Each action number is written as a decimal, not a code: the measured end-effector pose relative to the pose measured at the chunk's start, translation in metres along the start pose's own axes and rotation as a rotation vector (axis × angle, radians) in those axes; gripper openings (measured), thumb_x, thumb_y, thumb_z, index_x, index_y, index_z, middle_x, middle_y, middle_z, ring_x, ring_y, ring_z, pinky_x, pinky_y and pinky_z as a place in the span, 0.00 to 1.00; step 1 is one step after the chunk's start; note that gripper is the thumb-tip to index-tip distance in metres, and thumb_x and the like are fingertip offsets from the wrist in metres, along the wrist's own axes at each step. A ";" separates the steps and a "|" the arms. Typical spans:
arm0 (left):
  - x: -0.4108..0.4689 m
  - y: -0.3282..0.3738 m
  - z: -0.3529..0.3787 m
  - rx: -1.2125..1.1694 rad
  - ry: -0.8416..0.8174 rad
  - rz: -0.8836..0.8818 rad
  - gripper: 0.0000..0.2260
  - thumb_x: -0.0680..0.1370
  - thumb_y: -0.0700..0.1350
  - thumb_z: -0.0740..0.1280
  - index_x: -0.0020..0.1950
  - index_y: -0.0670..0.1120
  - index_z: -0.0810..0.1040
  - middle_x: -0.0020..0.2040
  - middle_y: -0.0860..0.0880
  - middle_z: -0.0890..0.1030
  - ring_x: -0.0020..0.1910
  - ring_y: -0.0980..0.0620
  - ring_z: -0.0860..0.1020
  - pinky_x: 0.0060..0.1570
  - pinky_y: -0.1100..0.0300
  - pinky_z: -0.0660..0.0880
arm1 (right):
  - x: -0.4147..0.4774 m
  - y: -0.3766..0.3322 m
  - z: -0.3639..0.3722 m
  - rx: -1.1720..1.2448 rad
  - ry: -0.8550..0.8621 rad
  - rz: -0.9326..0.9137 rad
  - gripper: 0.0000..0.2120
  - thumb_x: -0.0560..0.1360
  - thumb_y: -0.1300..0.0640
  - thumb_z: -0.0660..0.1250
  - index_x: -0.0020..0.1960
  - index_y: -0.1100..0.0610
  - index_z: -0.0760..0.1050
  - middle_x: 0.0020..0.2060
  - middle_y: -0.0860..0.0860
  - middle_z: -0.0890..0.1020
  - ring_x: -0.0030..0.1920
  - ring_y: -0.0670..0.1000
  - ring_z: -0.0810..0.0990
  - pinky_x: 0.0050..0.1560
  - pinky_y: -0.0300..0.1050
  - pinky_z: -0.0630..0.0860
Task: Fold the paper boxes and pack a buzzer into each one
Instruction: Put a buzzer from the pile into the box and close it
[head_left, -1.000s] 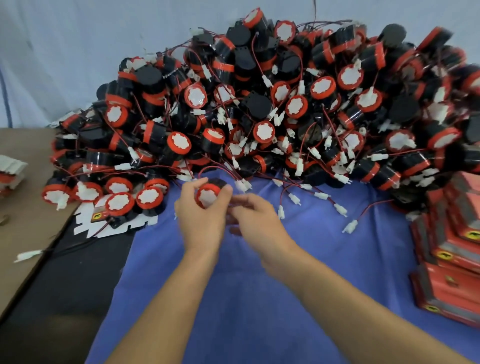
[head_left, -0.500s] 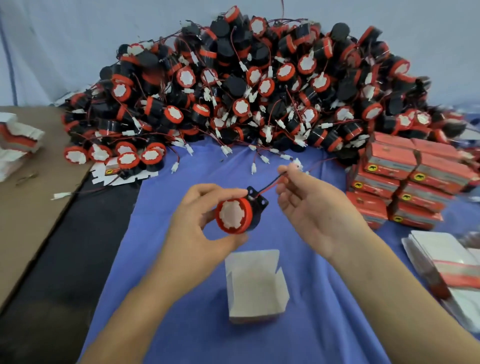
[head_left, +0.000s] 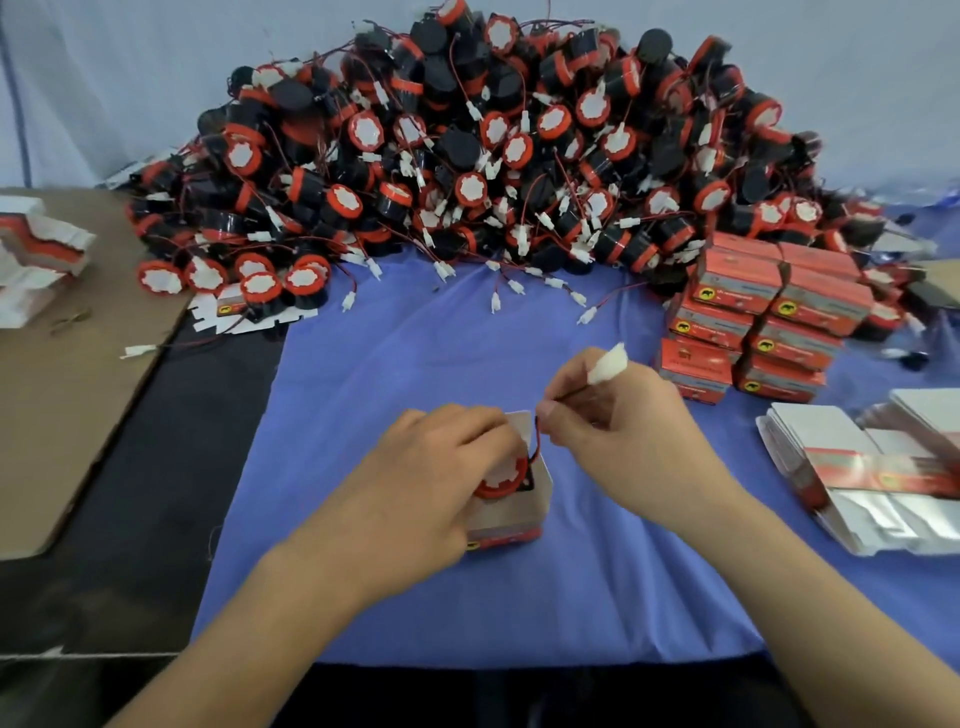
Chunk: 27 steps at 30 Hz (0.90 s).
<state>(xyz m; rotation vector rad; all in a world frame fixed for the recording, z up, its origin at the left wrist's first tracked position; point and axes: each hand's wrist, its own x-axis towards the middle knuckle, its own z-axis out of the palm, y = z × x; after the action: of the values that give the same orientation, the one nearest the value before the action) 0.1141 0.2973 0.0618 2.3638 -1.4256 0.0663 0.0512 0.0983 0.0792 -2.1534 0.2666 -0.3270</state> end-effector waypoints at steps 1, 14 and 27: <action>-0.002 -0.001 0.003 0.065 -0.015 0.010 0.24 0.68 0.36 0.70 0.63 0.52 0.76 0.63 0.56 0.77 0.59 0.49 0.77 0.56 0.51 0.74 | -0.002 0.003 0.003 -0.020 -0.013 0.011 0.09 0.77 0.61 0.71 0.42 0.49 0.77 0.36 0.46 0.85 0.39 0.46 0.85 0.43 0.47 0.82; -0.033 0.000 0.061 0.248 0.061 -0.096 0.14 0.75 0.47 0.72 0.61 0.55 0.81 0.55 0.53 0.79 0.57 0.46 0.76 0.61 0.50 0.68 | -0.012 0.018 0.020 -0.409 -0.123 -0.089 0.08 0.78 0.55 0.70 0.41 0.53 0.80 0.34 0.47 0.77 0.35 0.48 0.76 0.34 0.38 0.71; -0.035 0.008 0.075 0.163 0.114 -0.228 0.31 0.59 0.46 0.84 0.58 0.66 0.82 0.57 0.53 0.80 0.58 0.47 0.66 0.52 0.48 0.79 | -0.002 -0.001 0.065 -0.711 -0.224 -0.182 0.07 0.77 0.58 0.63 0.46 0.52 0.64 0.31 0.46 0.67 0.35 0.56 0.70 0.28 0.41 0.53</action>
<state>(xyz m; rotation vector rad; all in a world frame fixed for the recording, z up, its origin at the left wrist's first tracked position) 0.0790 0.2982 -0.0136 2.5929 -1.1291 0.2610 0.0712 0.1493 0.0442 -2.8992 0.0554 -0.0894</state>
